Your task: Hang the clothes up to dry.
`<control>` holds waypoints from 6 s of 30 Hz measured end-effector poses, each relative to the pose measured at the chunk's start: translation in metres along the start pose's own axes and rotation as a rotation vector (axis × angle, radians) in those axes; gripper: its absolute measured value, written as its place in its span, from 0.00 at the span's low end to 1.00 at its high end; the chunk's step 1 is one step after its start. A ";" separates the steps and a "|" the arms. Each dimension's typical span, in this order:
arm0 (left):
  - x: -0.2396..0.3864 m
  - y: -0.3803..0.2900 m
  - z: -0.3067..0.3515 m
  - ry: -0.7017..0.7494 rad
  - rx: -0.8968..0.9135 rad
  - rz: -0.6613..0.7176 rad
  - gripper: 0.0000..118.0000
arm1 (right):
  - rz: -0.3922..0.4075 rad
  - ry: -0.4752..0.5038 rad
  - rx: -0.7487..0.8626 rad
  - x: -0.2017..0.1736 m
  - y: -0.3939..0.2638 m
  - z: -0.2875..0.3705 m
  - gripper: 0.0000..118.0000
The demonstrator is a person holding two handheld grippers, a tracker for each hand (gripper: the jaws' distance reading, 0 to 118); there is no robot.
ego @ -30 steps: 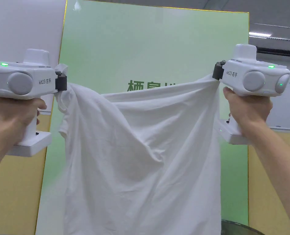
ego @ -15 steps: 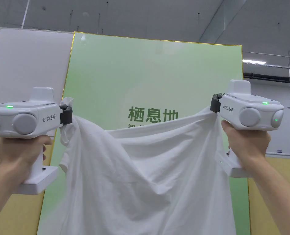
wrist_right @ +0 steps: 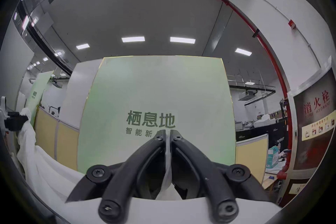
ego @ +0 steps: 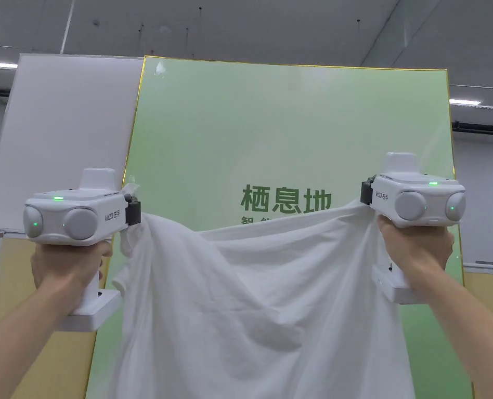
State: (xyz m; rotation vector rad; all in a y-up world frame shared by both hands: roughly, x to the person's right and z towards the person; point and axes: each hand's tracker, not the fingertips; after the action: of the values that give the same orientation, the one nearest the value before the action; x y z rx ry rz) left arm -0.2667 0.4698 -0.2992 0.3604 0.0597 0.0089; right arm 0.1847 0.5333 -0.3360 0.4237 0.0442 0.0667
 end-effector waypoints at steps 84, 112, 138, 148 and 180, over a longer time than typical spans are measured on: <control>0.057 -0.353 0.307 -0.613 -0.795 0.001 0.06 | 0.134 0.289 -1.012 0.036 -0.439 0.284 0.02; -0.013 -0.300 0.228 -0.236 -0.640 0.002 0.94 | -0.186 0.385 -0.631 -0.014 -0.350 0.237 0.97; 0.020 -0.358 0.212 0.075 -0.386 -0.109 0.00 | 0.148 1.234 -0.990 -0.105 -0.374 0.184 1.00; 0.035 -0.371 0.230 0.021 -0.410 -0.082 0.00 | 0.567 1.472 -1.178 -0.147 -0.455 0.231 0.85; 0.037 -0.371 0.238 0.005 -0.397 0.007 0.00 | 0.430 1.469 -1.207 -0.133 -0.467 0.236 0.01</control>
State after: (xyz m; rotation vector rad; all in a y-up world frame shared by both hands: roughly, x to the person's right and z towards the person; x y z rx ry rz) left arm -0.2159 0.0395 -0.2100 -0.0363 0.0597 0.0283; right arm 0.0915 0.0020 -0.3100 -0.9122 1.2928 0.7752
